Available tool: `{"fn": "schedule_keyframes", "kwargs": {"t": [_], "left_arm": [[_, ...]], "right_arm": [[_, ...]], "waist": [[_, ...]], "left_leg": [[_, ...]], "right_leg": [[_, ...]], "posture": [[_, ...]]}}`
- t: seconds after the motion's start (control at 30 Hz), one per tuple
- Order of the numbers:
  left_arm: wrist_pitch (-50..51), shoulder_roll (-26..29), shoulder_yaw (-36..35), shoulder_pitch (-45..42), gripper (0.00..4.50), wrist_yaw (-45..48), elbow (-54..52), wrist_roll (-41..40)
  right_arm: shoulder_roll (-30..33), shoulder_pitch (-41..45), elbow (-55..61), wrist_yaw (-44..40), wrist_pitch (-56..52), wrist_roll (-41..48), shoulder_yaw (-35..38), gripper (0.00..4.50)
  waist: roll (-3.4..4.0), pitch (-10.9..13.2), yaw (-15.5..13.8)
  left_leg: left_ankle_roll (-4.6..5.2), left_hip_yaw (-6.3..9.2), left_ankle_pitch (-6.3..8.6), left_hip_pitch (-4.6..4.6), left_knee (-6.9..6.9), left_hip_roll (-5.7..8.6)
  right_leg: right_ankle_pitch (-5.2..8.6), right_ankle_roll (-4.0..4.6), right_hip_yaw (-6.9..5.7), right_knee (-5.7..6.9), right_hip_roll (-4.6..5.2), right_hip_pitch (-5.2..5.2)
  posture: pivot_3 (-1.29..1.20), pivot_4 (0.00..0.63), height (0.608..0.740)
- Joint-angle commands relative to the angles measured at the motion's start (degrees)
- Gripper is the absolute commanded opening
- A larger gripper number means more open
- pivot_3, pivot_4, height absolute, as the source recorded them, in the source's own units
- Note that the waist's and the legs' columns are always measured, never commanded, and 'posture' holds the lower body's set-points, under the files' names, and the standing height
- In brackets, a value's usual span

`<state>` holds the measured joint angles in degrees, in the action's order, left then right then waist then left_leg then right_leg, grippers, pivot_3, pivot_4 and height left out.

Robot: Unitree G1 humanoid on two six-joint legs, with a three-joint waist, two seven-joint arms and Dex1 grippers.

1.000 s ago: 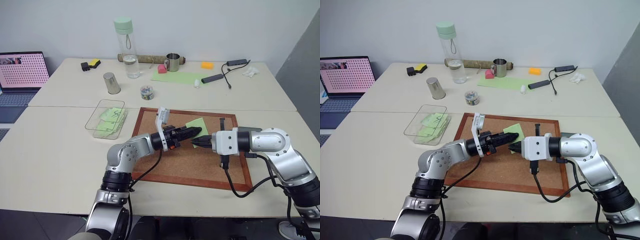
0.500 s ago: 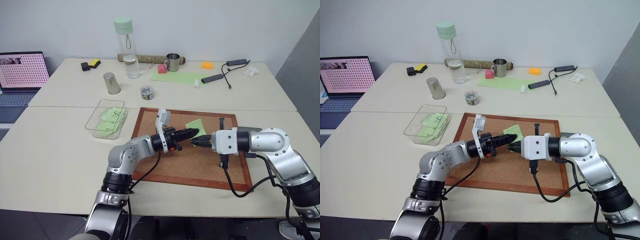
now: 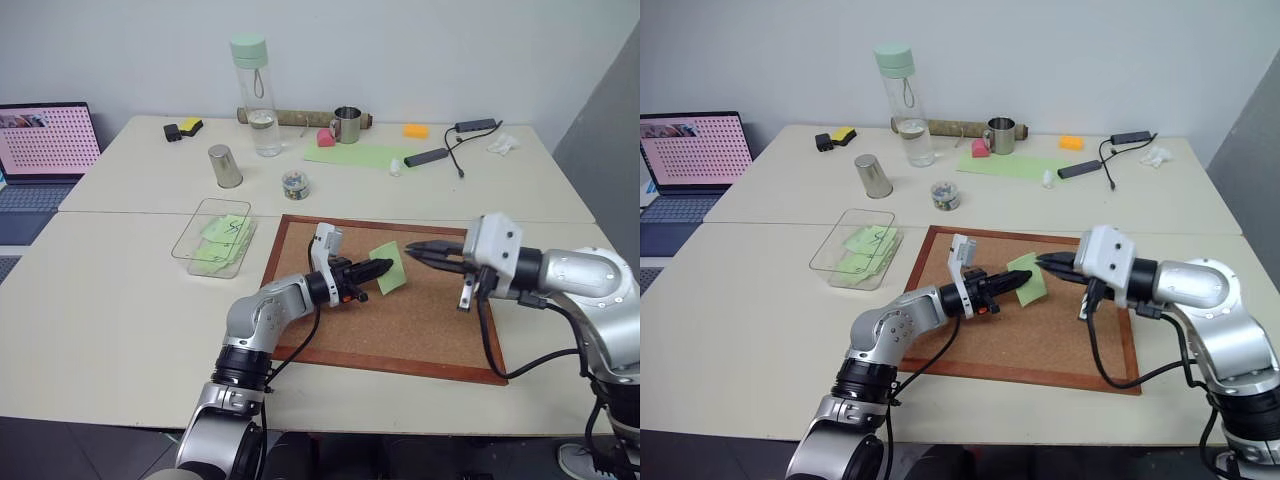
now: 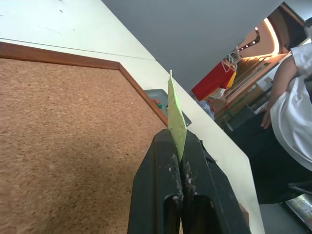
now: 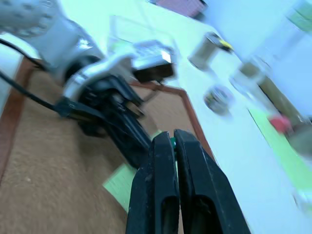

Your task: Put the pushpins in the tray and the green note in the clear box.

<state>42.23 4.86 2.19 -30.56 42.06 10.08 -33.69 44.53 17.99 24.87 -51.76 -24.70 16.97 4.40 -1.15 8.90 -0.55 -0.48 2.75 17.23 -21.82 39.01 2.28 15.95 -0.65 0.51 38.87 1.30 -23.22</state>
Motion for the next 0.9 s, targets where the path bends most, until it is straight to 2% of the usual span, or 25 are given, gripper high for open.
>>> {"fn": "schedule_keyframes", "kwargs": {"t": [0.03, 0.17, 0.43, 0.57, 0.9], "left_arm": [[-1.3, 1.1, 0.5, 0.6, 0.03, 0.8, -3.4, 0.5], [-1.5, 3.8, 3.5, 2.5, 0.03, 2.5, -10.9, 1.0], [-1.4, 5.8, 4.2, 3.9, 0.03, 2.0, -15.3, 1.1], [-1.2, 6.4, 4.1, 4.5, 0.0, 1.5, -16.6, 0.9], [-1.8, 6.5, 2.9, 5.5, 0.0, -0.5, -18.3, 0.6]], "right_arm": [[2.0, -4.3, -1.2, 4.7, -4.3, -1.8, 5.1, 0.0], [1.0, -9.3, -8.4, 11.8, -5.0, -6.9, 5.9, 0.0], [-3.1, -7.7, -22.5, 20.1, 0.9, -13.1, 3.6, 0.0], [-3.9, -6.5, -25.6, 20.6, 0.9, -12.6, 4.3, 0.72], [-3.1, -6.4, -22.5, 17.8, -1.3, -8.6, 6.8, 3.08]], "waist": [[0.0, 0.0, -0.1], [0.0, 0.0, 0.1], [0.04, 0.0, 0.1], [0.04, 0.0, 0.3], [0.04, 0.0, 0.5]], "left_leg": [[0.05, 0.0, 0.03, 0.01, -0.01, 0.0], [0.05, -0.02, 0.03, 0.02, -0.04, -0.01], [-0.05, -0.1, -0.03, 0.05, -0.03, 0.0], [-0.05, -0.12, -0.03, 0.05, -0.03, 0.01], [0.11, -0.1, 0.06, 0.04, -0.03, 0.0]], "right_leg": [[0.0, 0.0, 0.0, 0.0, 0.0, 0.0], [0.0, 0.0, 0.02, 0.02, -0.01, 0.0], [0.0, 0.0, 0.09, 0.06, -0.02, 0.0], [0.0, 0.0, 0.1, 0.07, -0.02, 0.0], [0.0, 0.0, 0.09, 0.06, -0.02, 0.0]], "posture": [[0.0, 0.15, 0.74], [0.0, 0.15, 0.74], [0.0, 0.15, 0.74], [0.0, 0.15, 0.74], [0.0, 0.15, 0.74]]}}
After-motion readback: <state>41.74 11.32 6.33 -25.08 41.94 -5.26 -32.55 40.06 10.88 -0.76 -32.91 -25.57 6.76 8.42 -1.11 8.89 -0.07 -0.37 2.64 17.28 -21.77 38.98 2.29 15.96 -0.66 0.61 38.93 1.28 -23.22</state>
